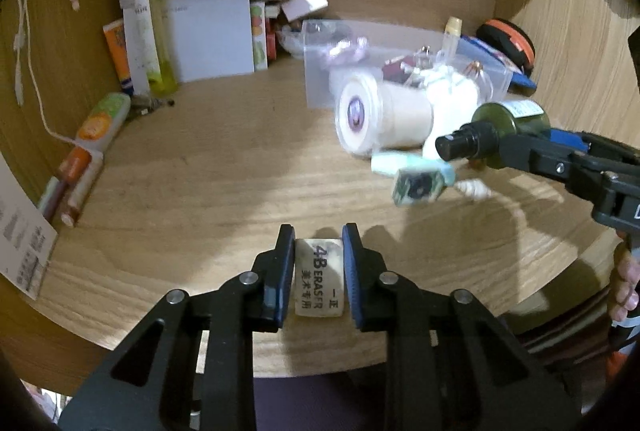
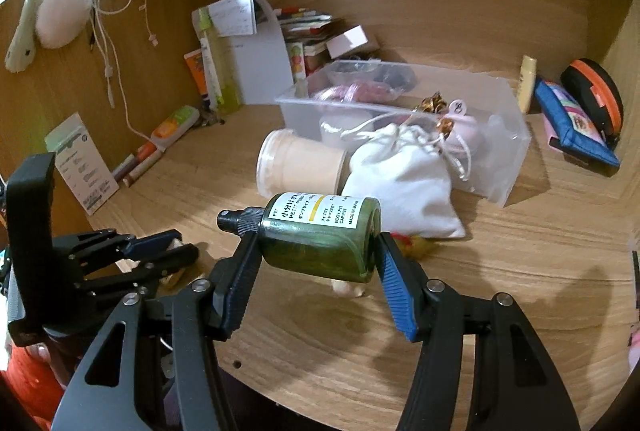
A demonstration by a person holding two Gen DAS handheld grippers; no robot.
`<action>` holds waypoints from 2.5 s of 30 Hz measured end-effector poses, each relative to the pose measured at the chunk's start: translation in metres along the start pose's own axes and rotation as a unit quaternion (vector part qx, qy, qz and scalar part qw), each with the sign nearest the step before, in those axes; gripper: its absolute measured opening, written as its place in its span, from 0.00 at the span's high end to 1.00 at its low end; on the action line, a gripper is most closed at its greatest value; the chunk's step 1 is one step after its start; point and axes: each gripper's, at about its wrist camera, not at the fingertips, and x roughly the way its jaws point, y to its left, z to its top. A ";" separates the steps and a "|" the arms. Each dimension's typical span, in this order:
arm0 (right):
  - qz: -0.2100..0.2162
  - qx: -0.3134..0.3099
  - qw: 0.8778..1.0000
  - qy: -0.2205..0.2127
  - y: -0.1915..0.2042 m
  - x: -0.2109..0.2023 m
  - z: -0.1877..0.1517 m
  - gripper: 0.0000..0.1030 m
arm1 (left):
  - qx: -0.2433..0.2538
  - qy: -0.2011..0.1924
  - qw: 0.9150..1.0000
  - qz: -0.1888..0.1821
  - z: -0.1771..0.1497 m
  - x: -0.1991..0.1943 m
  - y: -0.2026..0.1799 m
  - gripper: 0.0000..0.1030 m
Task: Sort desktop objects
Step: 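Carry the white eraser and green bottle over the clear box with both tools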
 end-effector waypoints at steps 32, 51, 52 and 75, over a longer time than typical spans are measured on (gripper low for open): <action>-0.048 0.024 0.995 -0.079 -0.073 -0.031 0.071 0.47 | -0.002 -0.074 0.996 -0.050 0.115 -0.001 -0.022 0.78; -0.053 0.032 0.997 -0.056 -0.107 0.021 0.106 0.47 | 0.006 -0.075 0.996 -0.058 0.179 0.036 -0.018 0.78; -0.052 0.030 0.997 -0.053 -0.107 0.025 0.106 0.47 | 0.005 -0.072 0.996 -0.059 0.181 0.040 -0.018 0.78; -0.053 0.010 0.999 0.009 -0.088 0.095 0.099 0.47 | -0.001 0.013 0.998 -0.069 0.187 0.116 -0.012 0.78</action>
